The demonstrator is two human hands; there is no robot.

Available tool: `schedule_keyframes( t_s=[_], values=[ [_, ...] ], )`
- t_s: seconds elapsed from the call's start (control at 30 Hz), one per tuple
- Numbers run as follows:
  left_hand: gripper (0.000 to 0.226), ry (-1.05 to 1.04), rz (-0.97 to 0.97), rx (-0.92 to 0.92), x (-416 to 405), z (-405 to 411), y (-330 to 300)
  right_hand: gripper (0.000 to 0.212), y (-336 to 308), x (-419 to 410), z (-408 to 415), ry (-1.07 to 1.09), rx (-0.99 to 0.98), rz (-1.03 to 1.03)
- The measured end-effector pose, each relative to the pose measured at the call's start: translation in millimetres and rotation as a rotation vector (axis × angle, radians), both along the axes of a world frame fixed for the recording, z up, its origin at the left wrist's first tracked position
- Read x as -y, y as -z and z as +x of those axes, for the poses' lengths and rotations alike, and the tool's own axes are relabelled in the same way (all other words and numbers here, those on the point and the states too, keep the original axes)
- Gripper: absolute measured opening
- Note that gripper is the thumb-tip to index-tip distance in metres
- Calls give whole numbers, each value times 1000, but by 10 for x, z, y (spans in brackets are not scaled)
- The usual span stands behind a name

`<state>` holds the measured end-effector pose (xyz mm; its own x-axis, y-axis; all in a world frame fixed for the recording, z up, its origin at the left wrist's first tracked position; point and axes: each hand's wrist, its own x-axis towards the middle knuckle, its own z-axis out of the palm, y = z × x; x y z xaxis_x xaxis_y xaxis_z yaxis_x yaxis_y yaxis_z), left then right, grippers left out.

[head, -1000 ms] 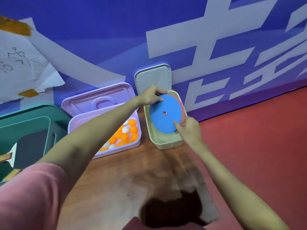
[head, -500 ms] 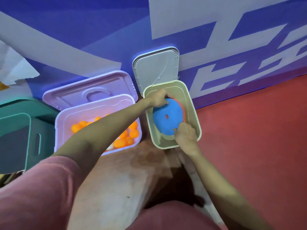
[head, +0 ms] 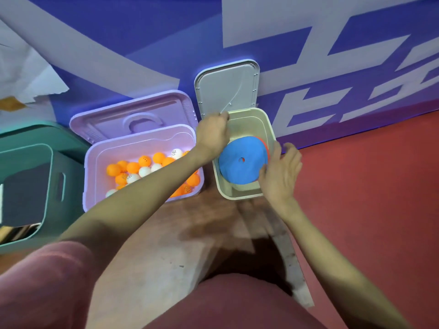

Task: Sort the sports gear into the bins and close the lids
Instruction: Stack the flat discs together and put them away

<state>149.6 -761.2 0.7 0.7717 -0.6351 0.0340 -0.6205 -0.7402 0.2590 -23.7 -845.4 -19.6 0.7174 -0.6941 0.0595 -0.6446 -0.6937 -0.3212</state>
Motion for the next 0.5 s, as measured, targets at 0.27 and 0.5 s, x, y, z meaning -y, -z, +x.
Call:
schedule_keyframes(
  t_s=[0.27,0.5],
  values=[
    [22,-270,64,-195,-401,-185,90,47,155,197,-67,-41,10,277],
    [20,-301,64,-207,-419,-186,117,45,199,285,-3,-96,23,292]
  ],
)
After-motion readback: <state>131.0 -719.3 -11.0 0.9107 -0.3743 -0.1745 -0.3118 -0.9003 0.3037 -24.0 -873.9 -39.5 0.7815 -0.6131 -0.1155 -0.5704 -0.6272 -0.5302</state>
